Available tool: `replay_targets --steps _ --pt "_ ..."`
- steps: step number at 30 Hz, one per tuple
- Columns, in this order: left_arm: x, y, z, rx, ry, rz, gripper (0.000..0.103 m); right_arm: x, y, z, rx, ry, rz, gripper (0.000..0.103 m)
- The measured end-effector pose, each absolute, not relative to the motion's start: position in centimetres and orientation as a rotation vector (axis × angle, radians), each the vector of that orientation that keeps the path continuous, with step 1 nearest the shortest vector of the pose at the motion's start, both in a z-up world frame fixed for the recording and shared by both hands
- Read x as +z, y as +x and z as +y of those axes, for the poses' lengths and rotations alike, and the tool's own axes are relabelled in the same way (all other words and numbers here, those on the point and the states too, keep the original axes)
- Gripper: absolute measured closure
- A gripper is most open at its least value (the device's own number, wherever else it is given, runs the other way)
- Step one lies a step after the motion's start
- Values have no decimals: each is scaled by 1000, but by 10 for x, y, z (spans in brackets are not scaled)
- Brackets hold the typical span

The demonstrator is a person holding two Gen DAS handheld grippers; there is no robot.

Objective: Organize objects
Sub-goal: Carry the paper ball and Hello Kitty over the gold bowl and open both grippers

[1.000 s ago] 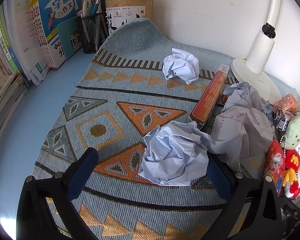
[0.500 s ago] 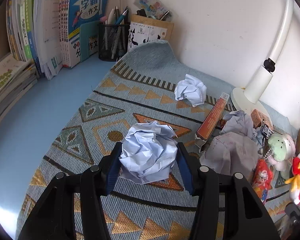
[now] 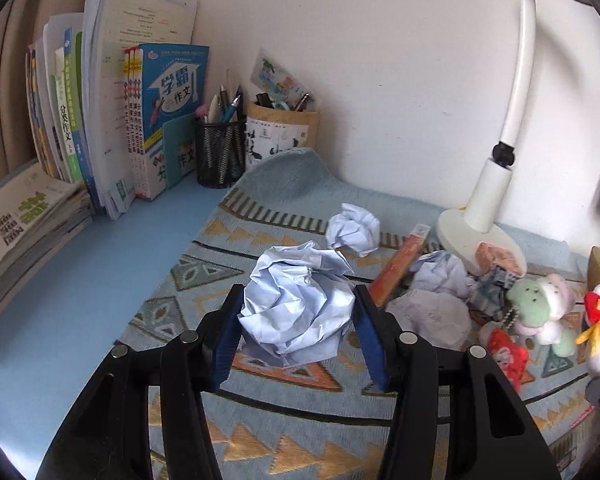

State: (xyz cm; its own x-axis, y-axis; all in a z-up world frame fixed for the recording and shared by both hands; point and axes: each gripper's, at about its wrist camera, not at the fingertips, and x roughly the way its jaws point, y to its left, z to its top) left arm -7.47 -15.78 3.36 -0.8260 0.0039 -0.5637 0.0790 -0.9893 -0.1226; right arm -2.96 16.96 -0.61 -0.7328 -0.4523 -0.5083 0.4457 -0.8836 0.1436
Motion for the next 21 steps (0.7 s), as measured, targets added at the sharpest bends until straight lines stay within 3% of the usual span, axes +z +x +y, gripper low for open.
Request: replay_targets --steps 3,9,21 --pt "43 -72 -146 -2995 948 273 53 -3 -29 179 -2555 760 -71 44" --pt "79 -65 -90 -3147 861 215 52 24 -31 225 -2581 712 -262 44" --pt "122 -76 80 -3495 885 133 52 70 -36 352 -2912 682 -264 44"
